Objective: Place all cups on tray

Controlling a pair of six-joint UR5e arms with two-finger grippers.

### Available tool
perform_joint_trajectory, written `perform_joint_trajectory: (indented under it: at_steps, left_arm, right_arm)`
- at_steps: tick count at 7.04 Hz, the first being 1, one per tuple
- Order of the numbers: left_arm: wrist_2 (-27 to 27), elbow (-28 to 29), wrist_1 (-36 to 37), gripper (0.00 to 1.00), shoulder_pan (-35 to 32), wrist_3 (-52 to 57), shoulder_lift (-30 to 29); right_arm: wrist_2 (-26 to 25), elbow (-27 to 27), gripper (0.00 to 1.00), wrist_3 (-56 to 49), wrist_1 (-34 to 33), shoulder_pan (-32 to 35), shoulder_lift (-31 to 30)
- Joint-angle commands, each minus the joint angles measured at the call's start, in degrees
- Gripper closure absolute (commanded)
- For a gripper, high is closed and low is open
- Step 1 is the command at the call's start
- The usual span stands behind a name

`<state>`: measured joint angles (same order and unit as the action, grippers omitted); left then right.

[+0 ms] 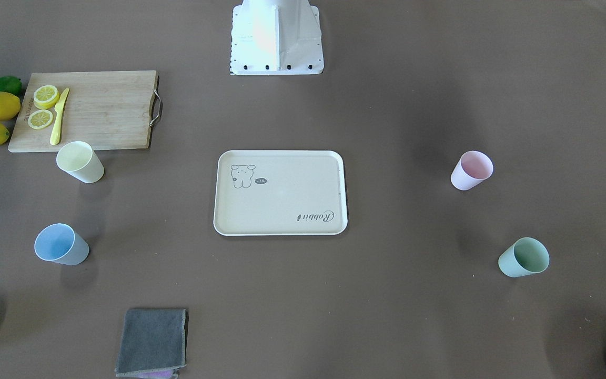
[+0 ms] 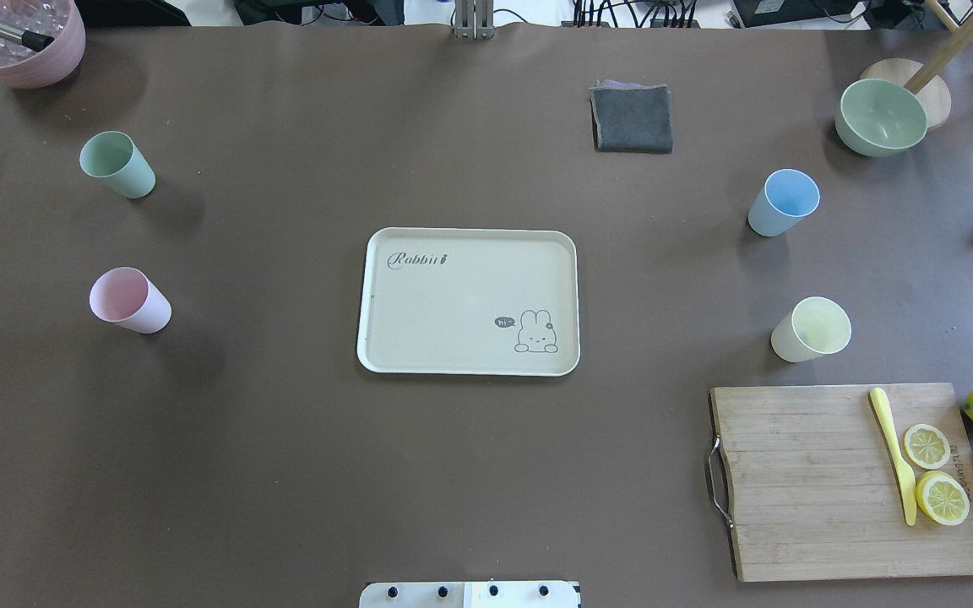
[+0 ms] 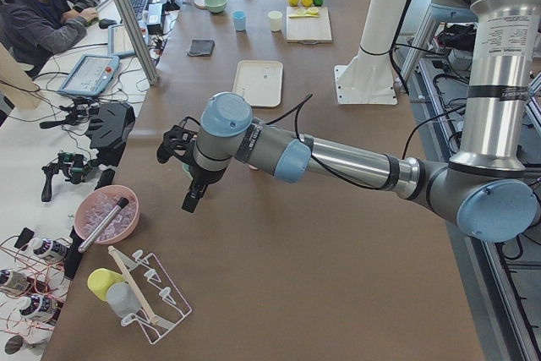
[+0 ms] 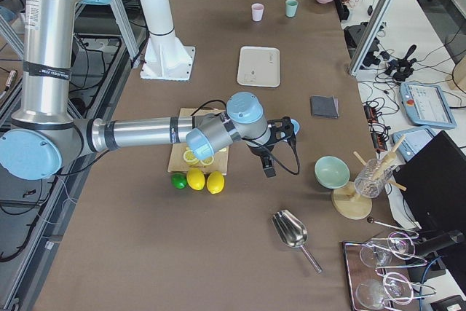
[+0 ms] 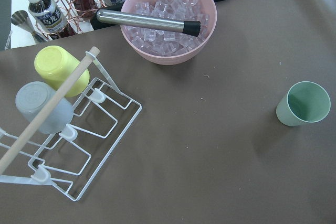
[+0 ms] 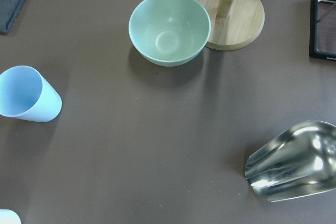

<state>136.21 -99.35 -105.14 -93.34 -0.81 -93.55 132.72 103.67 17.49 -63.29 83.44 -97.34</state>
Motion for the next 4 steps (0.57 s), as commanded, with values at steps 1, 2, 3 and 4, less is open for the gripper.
perform_joint_trajectory:
  at_steps: [1, 2, 3, 4]
  left_arm:
    - [0.02, 5.28, -0.94, 0.02, 5.25, -2.07, -4.96]
    - [-0.33, 7.66, -2.51, 0.02, 8.14, -12.71, -7.06]
    - [-0.42, 11.07, -7.22, 0.02, 11.65, -18.03, -8.48]
    - [-0.68, 17.11, -11.27, 0.02, 14.65, -21.92, -12.32]
  right_arm:
    - [-0.18, -0.57, 0.0, 1.5, -0.61, -1.52, 2.15]
    - [-0.53, -0.49, 0.0, 8.28, -0.18, -3.44, 3.11]
    - [-1.75, -0.49, 0.0, 14.62, 0.09, -6.59, 4.34]
    - [-3.33, -0.57, 0.0, 15.2, 0.18, -8.36, 5.22]
